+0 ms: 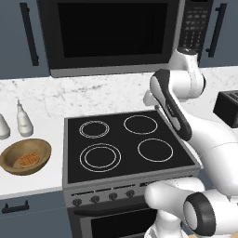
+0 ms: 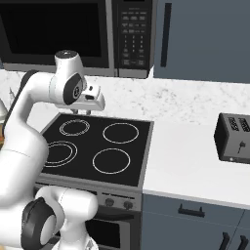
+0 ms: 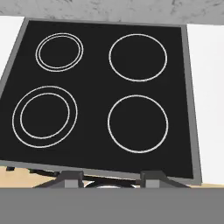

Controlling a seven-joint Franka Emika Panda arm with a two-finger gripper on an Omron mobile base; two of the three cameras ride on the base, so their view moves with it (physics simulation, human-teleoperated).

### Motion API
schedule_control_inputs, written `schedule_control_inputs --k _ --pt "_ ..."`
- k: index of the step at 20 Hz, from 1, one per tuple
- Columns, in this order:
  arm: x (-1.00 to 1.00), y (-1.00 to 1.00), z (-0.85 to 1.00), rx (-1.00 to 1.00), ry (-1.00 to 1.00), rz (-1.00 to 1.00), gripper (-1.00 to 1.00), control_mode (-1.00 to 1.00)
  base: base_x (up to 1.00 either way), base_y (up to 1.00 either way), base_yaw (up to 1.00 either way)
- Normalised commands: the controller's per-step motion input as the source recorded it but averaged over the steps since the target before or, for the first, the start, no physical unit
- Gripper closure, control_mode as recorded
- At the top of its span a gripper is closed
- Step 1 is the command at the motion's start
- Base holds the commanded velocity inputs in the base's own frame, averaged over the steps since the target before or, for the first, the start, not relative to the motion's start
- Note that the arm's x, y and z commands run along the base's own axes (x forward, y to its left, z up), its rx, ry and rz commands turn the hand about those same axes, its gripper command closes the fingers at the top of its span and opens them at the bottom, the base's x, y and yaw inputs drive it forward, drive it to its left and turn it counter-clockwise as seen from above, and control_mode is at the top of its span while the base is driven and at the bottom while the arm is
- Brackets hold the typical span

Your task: Open the microwave, place the bowl with waffle inside the microwave, then close the microwave door and turn it on.

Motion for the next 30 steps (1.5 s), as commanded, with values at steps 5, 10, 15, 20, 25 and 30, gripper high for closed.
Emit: schedule_control_inputs --k 5,10,15,20,25,30 --pt "-0.16 -0.03 0.12 0.02 -0.08 0.00 -1.00 -1.00 0.00 0.00 0.00" --pt "-0.33 -0.05 0.44 0.01 -0.26 -0.01 -1.00 -1.00 0.00 0.00 0.00" --pt "-0.30 -0.04 0.53 -0.04 -0.21 -0.11 -1.00 -1.00 0.00 0.00 0.00" --pt "-0.18 -0.03 0.57 -0.06 -0.11 -0.15 -1.00 -1.00 0.00 0.00 0.00" --pt "-0.06 -0.31 0.62 0.00 -0.18 -0.11 -1.00 -1.00 0.00 0.00 0.00" --pt "0.00 -0.38 0.51 0.00 -0.23 -0.07 -1.00 -1.00 0.00 0.00 0.00"
